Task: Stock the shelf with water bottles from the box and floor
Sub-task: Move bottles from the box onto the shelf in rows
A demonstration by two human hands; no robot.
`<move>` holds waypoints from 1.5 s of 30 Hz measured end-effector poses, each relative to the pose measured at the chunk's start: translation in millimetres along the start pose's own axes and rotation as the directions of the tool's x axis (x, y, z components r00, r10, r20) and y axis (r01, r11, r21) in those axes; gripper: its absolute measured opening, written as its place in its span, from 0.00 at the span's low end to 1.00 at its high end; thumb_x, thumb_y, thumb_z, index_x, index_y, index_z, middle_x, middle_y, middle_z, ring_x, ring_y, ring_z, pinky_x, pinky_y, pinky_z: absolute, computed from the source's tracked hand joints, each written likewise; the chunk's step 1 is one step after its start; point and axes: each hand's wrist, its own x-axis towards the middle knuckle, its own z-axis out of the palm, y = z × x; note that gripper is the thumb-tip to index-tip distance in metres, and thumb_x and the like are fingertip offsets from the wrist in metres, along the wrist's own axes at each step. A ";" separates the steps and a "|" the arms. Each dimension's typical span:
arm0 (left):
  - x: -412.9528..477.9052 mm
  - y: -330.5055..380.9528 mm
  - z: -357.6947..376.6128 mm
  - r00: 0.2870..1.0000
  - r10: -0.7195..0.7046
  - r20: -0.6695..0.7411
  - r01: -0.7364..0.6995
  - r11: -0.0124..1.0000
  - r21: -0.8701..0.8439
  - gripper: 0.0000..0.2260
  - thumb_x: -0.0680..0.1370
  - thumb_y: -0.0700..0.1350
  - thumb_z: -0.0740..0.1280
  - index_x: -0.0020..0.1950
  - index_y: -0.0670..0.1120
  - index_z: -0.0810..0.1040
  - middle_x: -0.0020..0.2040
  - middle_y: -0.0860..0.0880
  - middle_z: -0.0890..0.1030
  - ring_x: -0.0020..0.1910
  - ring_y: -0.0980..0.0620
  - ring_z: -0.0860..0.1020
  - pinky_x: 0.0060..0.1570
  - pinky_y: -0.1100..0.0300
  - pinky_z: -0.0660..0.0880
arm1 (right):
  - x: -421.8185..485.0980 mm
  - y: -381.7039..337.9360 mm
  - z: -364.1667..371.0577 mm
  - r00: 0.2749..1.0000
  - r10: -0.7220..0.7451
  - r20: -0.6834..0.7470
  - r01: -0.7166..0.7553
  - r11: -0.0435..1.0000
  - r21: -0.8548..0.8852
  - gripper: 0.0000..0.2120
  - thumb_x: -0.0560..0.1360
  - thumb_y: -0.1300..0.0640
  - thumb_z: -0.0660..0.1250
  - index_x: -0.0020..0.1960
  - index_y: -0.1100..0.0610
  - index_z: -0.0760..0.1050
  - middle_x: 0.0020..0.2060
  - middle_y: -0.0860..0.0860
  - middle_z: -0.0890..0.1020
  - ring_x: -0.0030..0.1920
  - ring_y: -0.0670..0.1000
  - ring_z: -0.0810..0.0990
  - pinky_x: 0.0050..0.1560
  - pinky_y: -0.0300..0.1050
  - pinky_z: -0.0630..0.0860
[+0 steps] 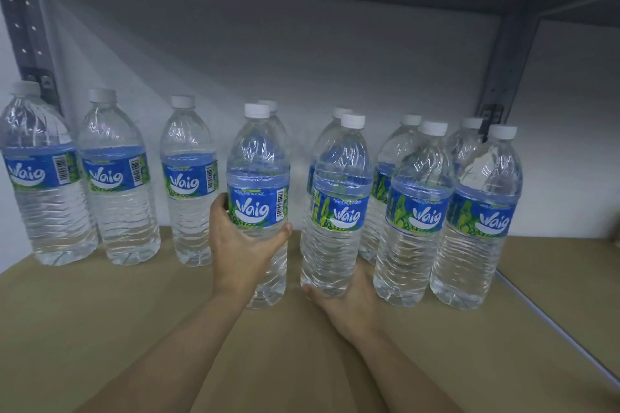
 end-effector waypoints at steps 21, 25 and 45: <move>2.5 -11.6 11.6 0.979 -0.128 0.159 0.136 0.990 -0.045 0.47 0.62 0.46 0.82 0.72 0.51 0.56 0.56 0.59 0.75 0.53 0.62 0.76 0.56 0.61 0.69 | -0.8 -5.1 -2.9 0.999 0.026 0.033 -0.027 1.000 0.016 0.46 0.58 0.37 0.79 0.71 0.44 0.64 0.66 0.46 0.72 0.70 0.48 0.69 0.70 0.48 0.68; 3.5 -12.4 9.8 0.972 -0.138 0.191 0.145 0.989 -0.025 0.49 0.61 0.49 0.82 0.73 0.52 0.56 0.61 0.54 0.75 0.60 0.54 0.75 0.61 0.58 0.70 | 0.1 -6.1 -2.1 0.999 0.040 0.035 -0.040 0.999 -0.004 0.48 0.55 0.33 0.76 0.71 0.44 0.64 0.66 0.45 0.73 0.69 0.48 0.70 0.70 0.50 0.69; -1.3 -4.4 2.5 0.960 -0.177 0.218 0.180 0.984 0.005 0.45 0.64 0.45 0.81 0.73 0.51 0.57 0.61 0.56 0.73 0.58 0.57 0.73 0.58 0.63 0.66 | -2.1 -16.2 -8.0 0.994 0.100 0.054 -0.100 0.995 -0.002 0.54 0.54 0.35 0.79 0.74 0.43 0.59 0.68 0.42 0.71 0.70 0.47 0.71 0.69 0.51 0.71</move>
